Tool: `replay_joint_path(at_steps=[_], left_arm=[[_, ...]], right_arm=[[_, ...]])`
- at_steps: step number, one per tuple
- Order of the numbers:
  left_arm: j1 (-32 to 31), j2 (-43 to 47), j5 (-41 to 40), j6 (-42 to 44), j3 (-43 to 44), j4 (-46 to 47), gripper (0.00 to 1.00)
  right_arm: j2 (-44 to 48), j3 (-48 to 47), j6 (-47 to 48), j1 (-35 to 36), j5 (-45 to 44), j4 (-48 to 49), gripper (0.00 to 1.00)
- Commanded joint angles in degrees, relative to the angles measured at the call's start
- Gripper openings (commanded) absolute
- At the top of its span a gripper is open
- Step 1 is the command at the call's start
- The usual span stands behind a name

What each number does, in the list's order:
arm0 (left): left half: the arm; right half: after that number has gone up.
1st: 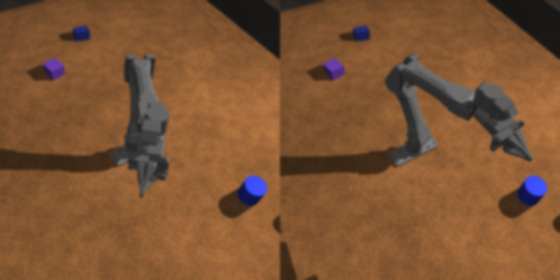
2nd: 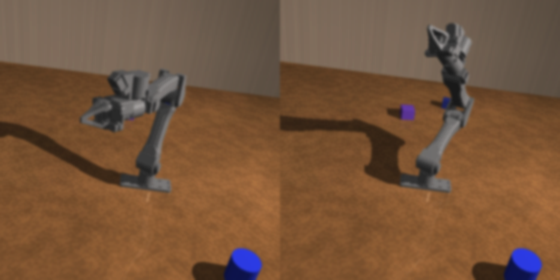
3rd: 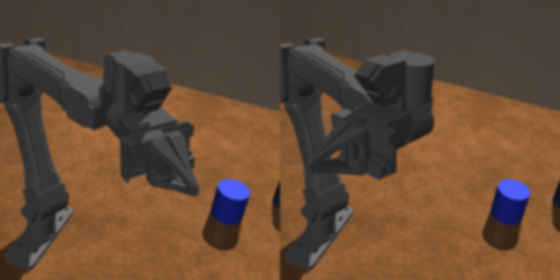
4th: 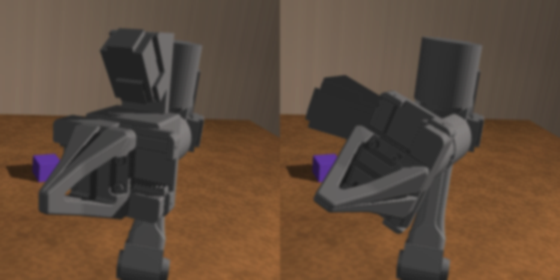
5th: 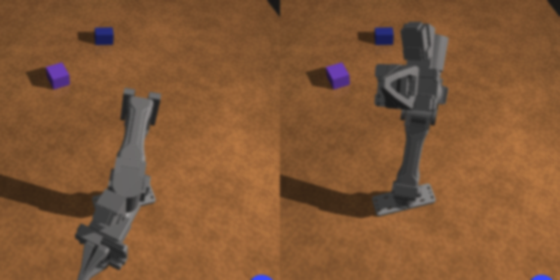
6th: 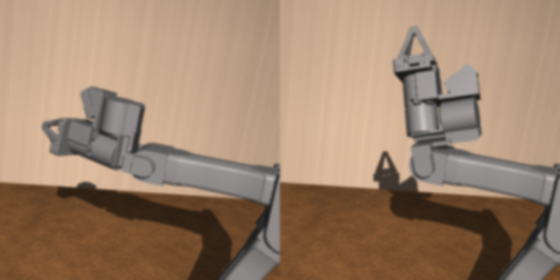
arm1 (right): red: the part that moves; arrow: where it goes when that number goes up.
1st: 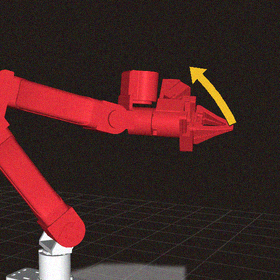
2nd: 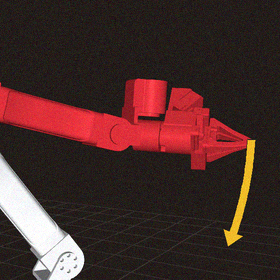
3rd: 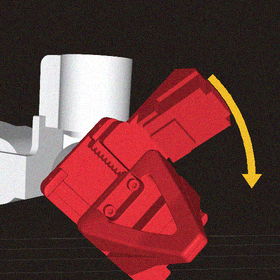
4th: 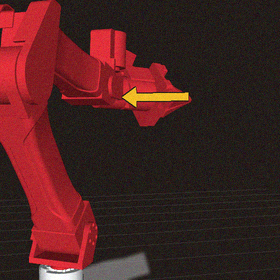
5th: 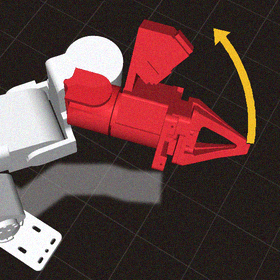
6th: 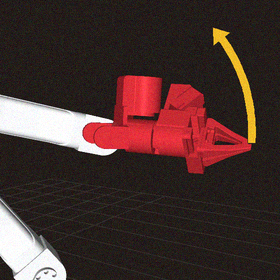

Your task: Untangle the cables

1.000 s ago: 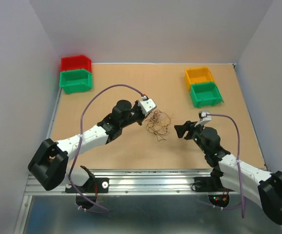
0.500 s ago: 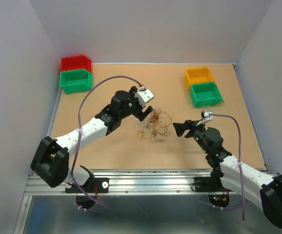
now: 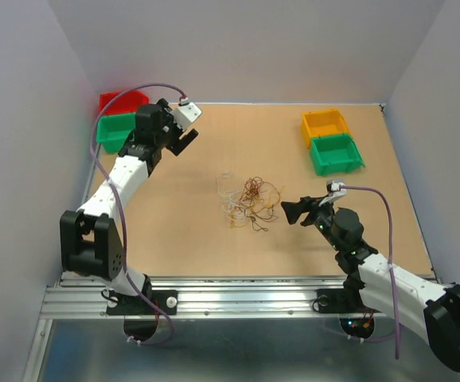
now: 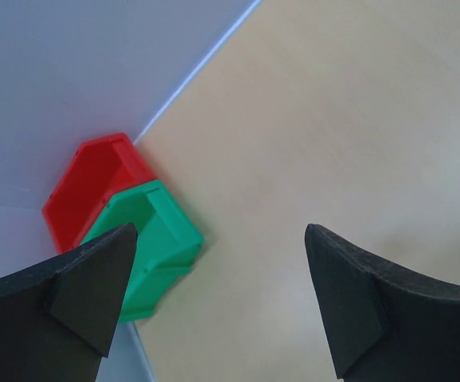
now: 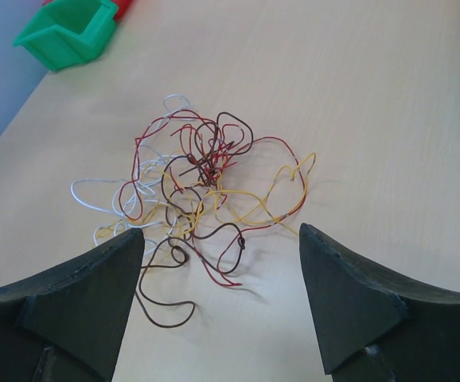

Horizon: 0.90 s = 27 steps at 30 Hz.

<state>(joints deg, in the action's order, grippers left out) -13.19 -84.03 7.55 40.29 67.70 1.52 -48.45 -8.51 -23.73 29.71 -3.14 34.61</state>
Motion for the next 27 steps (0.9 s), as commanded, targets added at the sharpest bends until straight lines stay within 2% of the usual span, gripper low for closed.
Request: replay_joint_path(at_steps=[1, 4, 12, 19, 23, 27], left_arm=[[6.3, -9.6, 4.7, 11.6, 11.5, -11.4, 0.99], [11.6, -16.5, 5.0, 16.3, 18.9, -15.7, 0.98], [17.6, -29.2, 2.8, 25.1, 32.5, -25.8, 0.98], [20.3, -39.3, -0.8, 24.8, 44.7, -29.5, 0.98], [20.6, -43.8, -2.6, 24.4, 48.5, -32.2, 0.98], [20.7, -44.6, -1.4, 24.7, 49.4, -34.4, 0.96]], right_arm=[[0.7, -0.1, 1.3, 0.0, 1.6, 2.8, 0.84], [1.0, 0.0, 1.4, 0.0, 1.9, 2.8, 0.84], [1.1, -0.1, 1.6, 0.1, 2.8, 2.7, 0.84], [1.2, -0.1, 1.6, 0.0, 2.8, 2.7, 0.84], [1.6, 0.0, 1.5, 0.0, 4.4, 2.7, 0.84], [1.5, -0.1, 1.6, 0.0, 4.2, 2.6, 0.84]])
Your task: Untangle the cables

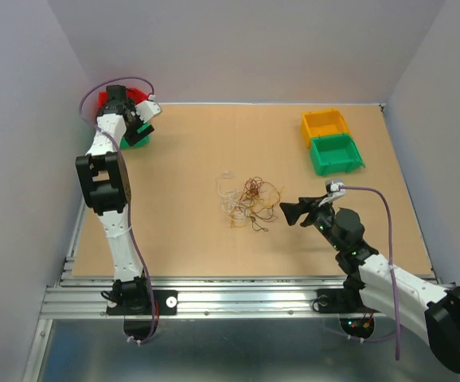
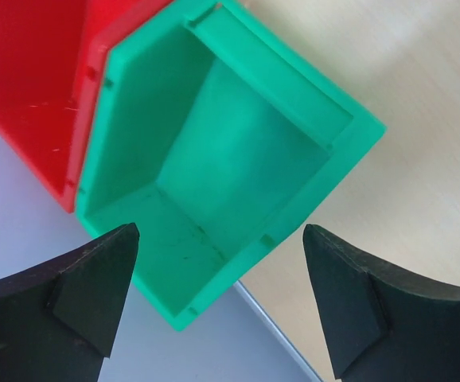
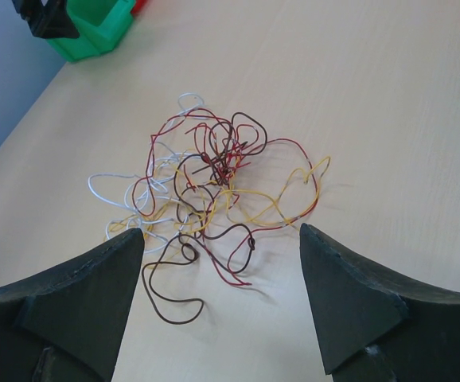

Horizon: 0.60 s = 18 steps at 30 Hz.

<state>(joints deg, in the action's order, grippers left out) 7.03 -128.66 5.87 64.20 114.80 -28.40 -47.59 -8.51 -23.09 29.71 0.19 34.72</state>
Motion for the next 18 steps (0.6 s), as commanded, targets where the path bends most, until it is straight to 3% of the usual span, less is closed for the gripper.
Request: replay_joint_path(at_steps=[1, 5, 13, 18], left_arm=[[0.5, 0.8, 0.8, 1.1, 1.9, -4.8, 0.95], [0.5, 1.5, 1.7, 2.1, 1.9, -6.8, 0.91], [0.4, -0.8, 0.7, 3.2, 3.7, -12.3, 0.61], [0.4, 0.3, 1.5, 4.4, 2.1, -13.7, 0.52]], right_arm=[[0.6, -0.1, 0.9, 0.0, 1.0, 2.5, 0.84], [0.3, -0.3, 0.9, 0.0, 1.1, 2.5, 0.84], [1.0, 0.0, 0.9, 0.0, 1.3, 2.4, 0.84], [1.7, 0.3, 0.8, 0.0, 1.2, 2.4, 0.84]])
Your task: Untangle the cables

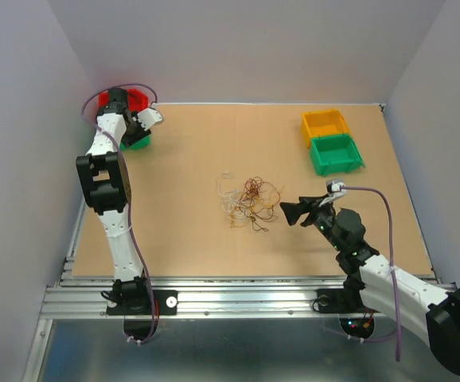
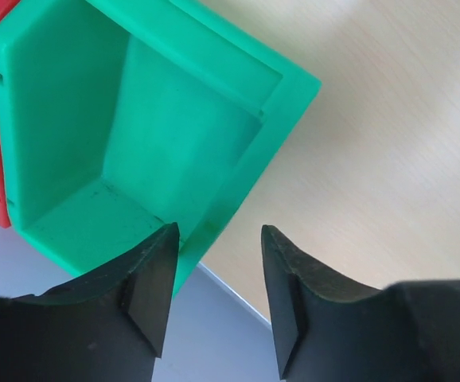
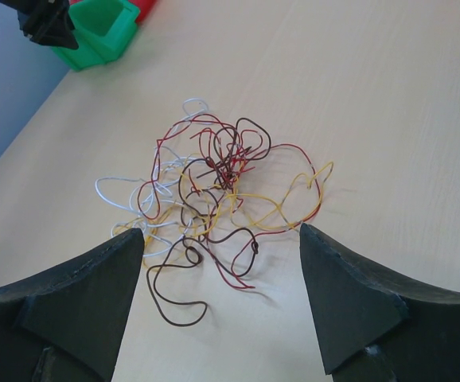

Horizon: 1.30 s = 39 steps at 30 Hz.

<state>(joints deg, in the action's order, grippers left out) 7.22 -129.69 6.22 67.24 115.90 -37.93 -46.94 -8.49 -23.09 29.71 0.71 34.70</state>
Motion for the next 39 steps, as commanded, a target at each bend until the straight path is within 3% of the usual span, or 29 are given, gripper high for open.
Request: replay_joint_path(at_steps=[1, 2, 8, 10, 15, 31, 39], left_arm=[[0.2, 1.5, 1.3, 1.6, 0.7, -4.8, 0.46], [0.2, 2.0, 1.3, 2.2, 0.4, -5.1, 0.42], [0.1, 2.7, -0.1, 2.6, -0.6, -4.6, 0.43], [-0.2, 2.6, 0.2, 3.4, -0.4, -6.4, 0.31], [-0.7, 4.8, 1.4, 3.6, -2.2, -8.2, 0.22], [-6.5, 29.1, 4.4, 6.4, -31.7, -5.2, 0.21], [-7.0, 36.8, -0.8, 14.2, -44.3, -0.1, 0.24]], right_arm=[[1.1, 0.2, 0.8, 0.0, 0.5, 2.4, 0.84], [1.1, 0.2, 0.7, 0.0, 0.4, 2.5, 0.84], [1.1, 0.3, 0.6, 0.0, 0.8, 2.4, 0.84], [1.1, 0.2, 0.6, 0.0, 0.8, 2.4, 0.84], [0.6, 0.1, 0.8, 0.0, 0.9, 2.4, 0.84], [-1.1, -0.5, 0.9, 0.0, 1.8, 2.4, 0.84], [-1.4, -0.6, 0.9, 0.1, 2.5, 2.4, 0.84]])
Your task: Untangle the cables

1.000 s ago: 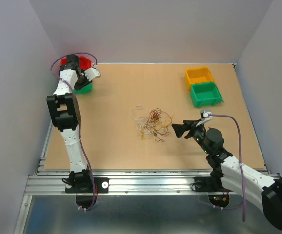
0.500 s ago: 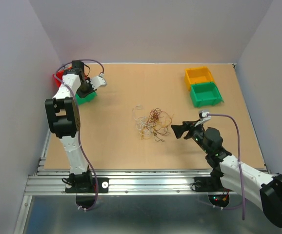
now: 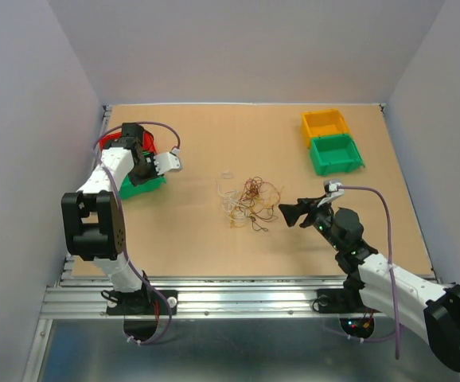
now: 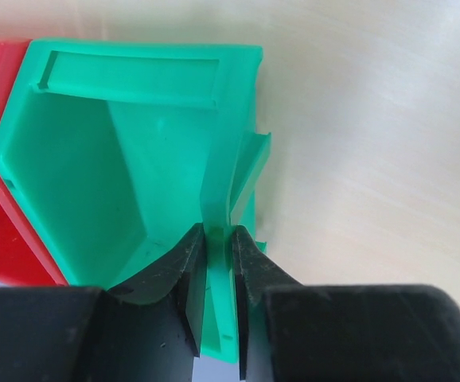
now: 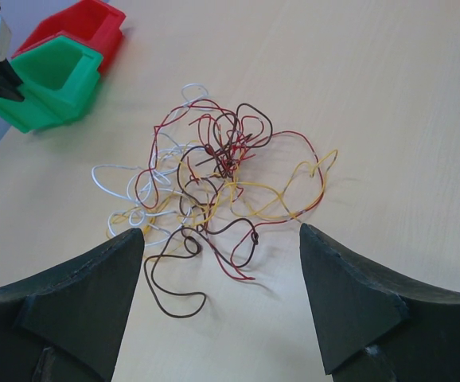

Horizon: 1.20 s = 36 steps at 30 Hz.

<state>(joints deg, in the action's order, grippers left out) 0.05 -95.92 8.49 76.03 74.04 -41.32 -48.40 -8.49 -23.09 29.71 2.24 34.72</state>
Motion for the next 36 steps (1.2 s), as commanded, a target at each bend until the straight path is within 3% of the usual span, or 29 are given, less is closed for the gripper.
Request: replay_joint_path(at_steps=[1, 6, 8, 9, 20, 25, 27, 30, 32, 34, 36], left_arm=[[0.1, 3.1, -4.0, 6.1, -2.8, 3.3, 0.25], [0.6, 1.5, -6.7, 5.4, -2.7, 3.7, 0.29], [0.7, 1.1, -5.7, 3.2, -0.9, 2.9, 0.55], [0.7, 1.0, -4.8, 3.2, -0.1, 2.0, 0.74], [0.7, 12.7, 3.7, 3.1, 2.4, 3.6, 0.85], [0.1, 20.8, 12.7, -5.8, 1.9, 12.4, 0.99], [-1.9, 25.7, 15.5, -9.7, -1.1, 16.5, 0.99], [-12.1, 32.0, 11.0, -24.0, -9.9, 32.6, 0.99], [-22.4, 33.8, 6.2, -30.4, -14.9, 41.0, 0.99], [-27.5, 33.2, 2.1, -35.0, -16.8, 50.6, 0.99], [-32.7, 29.2, 0.4, -40.9, -16.0, 54.1, 0.99]], right_arm=[[0.1, -0.6, 0.9, 0.0, 1.1, 2.4, 0.84], [0.5, -0.5, 0.9, 0.0, 1.3, 2.4, 0.84], [0.4, -0.5, 0.9, 0.0, 1.3, 2.3, 0.84], [0.3, -0.6, 0.9, 0.0, 1.4, 2.3, 0.84], [-5.5, -3.8, 1.0, 0.0, 4.9, 0.8, 0.84], [-12.1, -6.5, -0.3, 0.1, 4.4, 0.5, 0.83], [-14.2, -8.1, -1.2, 0.0, 4.4, 1.2, 0.80], [-17.6, -9.1, -3.0, 0.0, 4.0, 2.9, 0.78], [-18.8, -9.8, -3.7, 0.0, 4.3, 5.2, 0.76], [-21.4, -11.3, -4.5, 0.0, 4.4, 6.2, 0.75], [-25.2, -12.7, -5.1, 0.1, 3.7, 6.1, 0.73]])
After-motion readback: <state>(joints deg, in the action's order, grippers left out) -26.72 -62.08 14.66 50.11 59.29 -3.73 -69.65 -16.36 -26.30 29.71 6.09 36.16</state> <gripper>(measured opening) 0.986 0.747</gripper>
